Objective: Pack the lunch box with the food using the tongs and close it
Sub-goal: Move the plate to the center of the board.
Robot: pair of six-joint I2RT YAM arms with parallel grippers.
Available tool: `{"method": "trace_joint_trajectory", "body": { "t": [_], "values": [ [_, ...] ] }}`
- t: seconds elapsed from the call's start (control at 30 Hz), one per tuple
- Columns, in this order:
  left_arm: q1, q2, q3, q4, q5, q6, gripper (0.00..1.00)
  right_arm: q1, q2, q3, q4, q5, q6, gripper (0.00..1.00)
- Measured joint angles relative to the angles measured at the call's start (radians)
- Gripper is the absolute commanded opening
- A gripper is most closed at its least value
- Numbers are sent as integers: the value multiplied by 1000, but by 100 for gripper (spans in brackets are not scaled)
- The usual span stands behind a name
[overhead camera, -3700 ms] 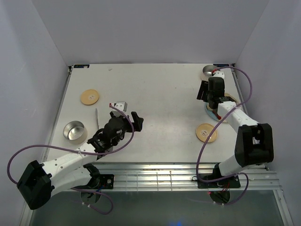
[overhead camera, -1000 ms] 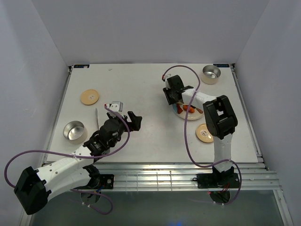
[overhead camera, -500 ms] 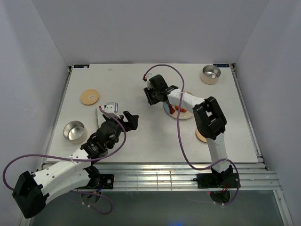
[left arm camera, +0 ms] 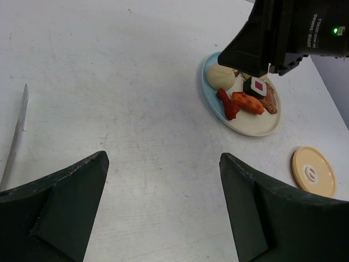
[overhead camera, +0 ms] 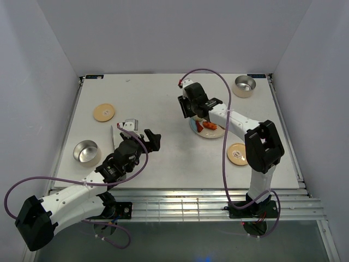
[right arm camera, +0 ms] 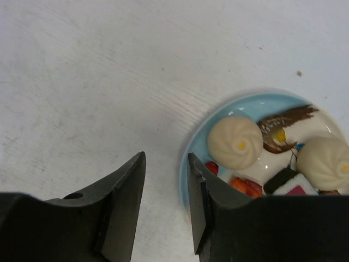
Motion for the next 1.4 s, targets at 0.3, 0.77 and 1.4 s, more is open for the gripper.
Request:
{"method": "trace_joint_trajectory", "body": {
  "t": [0.3,0.77,1.4],
  "values": [
    [-1,11,-1,0,-6,0,93,-45,-14,-162,0,-2,-18,43],
    [-2,9,-2,0,-7,0,93,-50,77,-162,33,-63,-26,43],
    [-2,34,-2,2,-14,3,93,-57,156,-84,86,-191,6,42]
  ]
}}
